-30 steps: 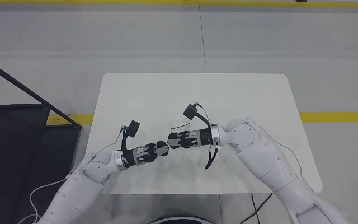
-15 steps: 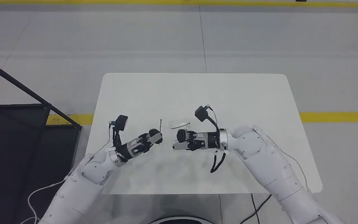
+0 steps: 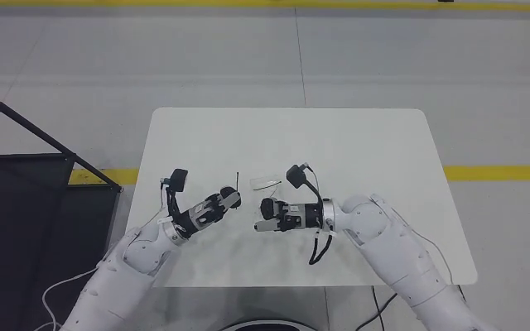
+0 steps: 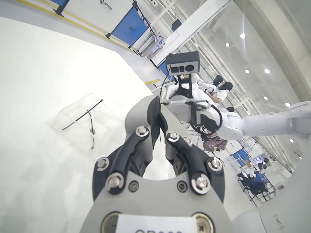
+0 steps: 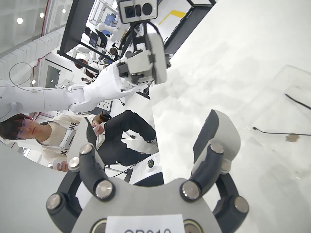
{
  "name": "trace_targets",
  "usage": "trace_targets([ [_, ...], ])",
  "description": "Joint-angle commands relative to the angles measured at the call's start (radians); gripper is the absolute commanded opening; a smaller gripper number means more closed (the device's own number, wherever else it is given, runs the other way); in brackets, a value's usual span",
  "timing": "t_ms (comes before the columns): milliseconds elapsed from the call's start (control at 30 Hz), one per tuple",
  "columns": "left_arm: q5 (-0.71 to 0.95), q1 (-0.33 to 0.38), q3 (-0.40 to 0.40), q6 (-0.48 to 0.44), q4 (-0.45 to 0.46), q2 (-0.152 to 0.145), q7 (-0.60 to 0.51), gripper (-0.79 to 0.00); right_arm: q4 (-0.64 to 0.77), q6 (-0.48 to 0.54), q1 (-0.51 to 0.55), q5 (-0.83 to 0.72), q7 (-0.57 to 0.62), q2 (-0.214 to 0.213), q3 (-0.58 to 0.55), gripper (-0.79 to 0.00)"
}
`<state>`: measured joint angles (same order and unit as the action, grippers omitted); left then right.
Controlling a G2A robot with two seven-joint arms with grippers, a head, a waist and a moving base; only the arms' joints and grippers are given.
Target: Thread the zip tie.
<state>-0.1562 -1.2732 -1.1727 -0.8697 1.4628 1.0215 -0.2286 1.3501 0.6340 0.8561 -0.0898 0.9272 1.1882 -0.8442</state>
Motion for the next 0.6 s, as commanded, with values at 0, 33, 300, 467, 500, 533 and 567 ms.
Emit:
trace_targets([
  [0, -0.031, -0.007, 0.007, -0.004, 0.007, 0.007, 0.053, -0.785, -0.002, -0.007, -0.006, -0.017, 0.018, 0.003, 0.010, -0.058],
  [33, -0.042, -0.008, 0.011, -0.010, 0.006, 0.010, 0.070, -0.785, -0.004, -0.008, -0.009, -0.031, 0.030, 0.005, 0.017, -0.139],
  [300, -0.160, -0.008, 0.028, -0.036, -0.007, 0.030, 0.171, -0.785, -0.071, -0.011, -0.060, -0.143, 0.073, 0.030, 0.064, -0.471],
  [467, -0.180, -0.005, 0.028, -0.040, -0.015, 0.038, 0.195, -0.785, -0.114, -0.021, -0.086, -0.172, 0.075, 0.046, 0.086, -0.539],
  [500, -0.181, -0.005, 0.027, -0.044, -0.015, 0.039, 0.200, -0.785, -0.120, -0.024, -0.091, -0.175, 0.077, 0.048, 0.090, -0.542],
  [533, -0.183, -0.006, 0.026, -0.046, -0.016, 0.040, 0.205, -0.785, -0.126, -0.026, -0.096, -0.177, 0.081, 0.051, 0.094, -0.551],
  [567, -0.186, -0.006, 0.025, -0.049, -0.017, 0.041, 0.207, -0.785, -0.132, -0.030, -0.099, -0.179, 0.083, 0.053, 0.097, -0.554],
])
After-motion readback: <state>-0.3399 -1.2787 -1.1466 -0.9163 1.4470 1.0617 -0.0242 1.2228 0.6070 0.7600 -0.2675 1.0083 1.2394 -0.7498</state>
